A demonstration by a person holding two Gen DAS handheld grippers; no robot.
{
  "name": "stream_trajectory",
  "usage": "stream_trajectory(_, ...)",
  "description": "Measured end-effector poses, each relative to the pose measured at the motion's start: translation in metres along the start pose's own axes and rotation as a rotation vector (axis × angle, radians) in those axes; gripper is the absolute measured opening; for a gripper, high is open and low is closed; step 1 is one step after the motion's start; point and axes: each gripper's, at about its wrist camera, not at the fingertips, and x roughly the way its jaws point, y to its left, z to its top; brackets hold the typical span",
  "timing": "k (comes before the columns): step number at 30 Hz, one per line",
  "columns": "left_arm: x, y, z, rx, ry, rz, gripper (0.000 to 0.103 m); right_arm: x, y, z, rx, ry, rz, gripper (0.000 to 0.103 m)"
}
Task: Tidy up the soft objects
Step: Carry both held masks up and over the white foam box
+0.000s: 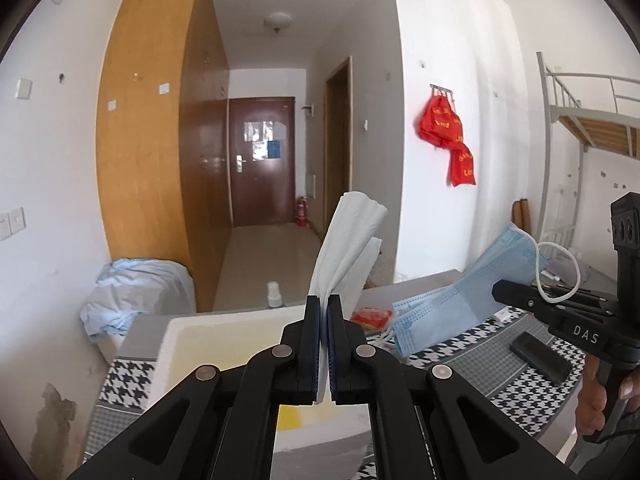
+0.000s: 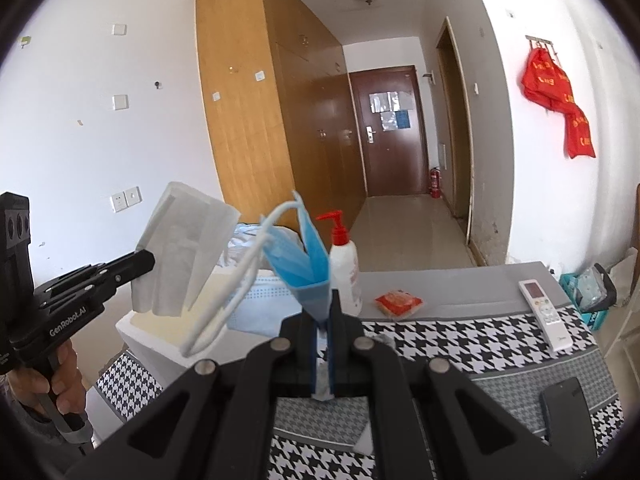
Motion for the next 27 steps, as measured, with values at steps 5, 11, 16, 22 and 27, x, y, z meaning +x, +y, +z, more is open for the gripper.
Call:
stream_trajectory(5, -0.004, 0.011, 0.0, -0.003, -0.009, 0.043, 0.004, 0.008, 0.012, 0.004, -0.011, 0.004, 0.027, 0.006)
stream_trajectory(11, -0.011, 0.028, -0.003, -0.025, -0.017, 0.092, 0.004, 0.019, 0.025, 0.006, -0.022, 0.009, 0.071, 0.006)
stream_trajectory(16, -0.018, 0.041, -0.004, -0.038, -0.023, 0.134, 0.004, 0.029, 0.036, 0.008, -0.033, 0.019, 0.1, 0.006)
stream_trajectory(22, -0.03, 0.055, -0.007, -0.042, -0.038, 0.193, 0.004, 0.04, 0.051, 0.011, -0.05, 0.03, 0.14, 0.006)
stream_trajectory(27, -0.037, 0.066, -0.009, -0.054, -0.036, 0.229, 0.004, 0.051, 0.066, 0.014, -0.067, 0.044, 0.173, 0.006)
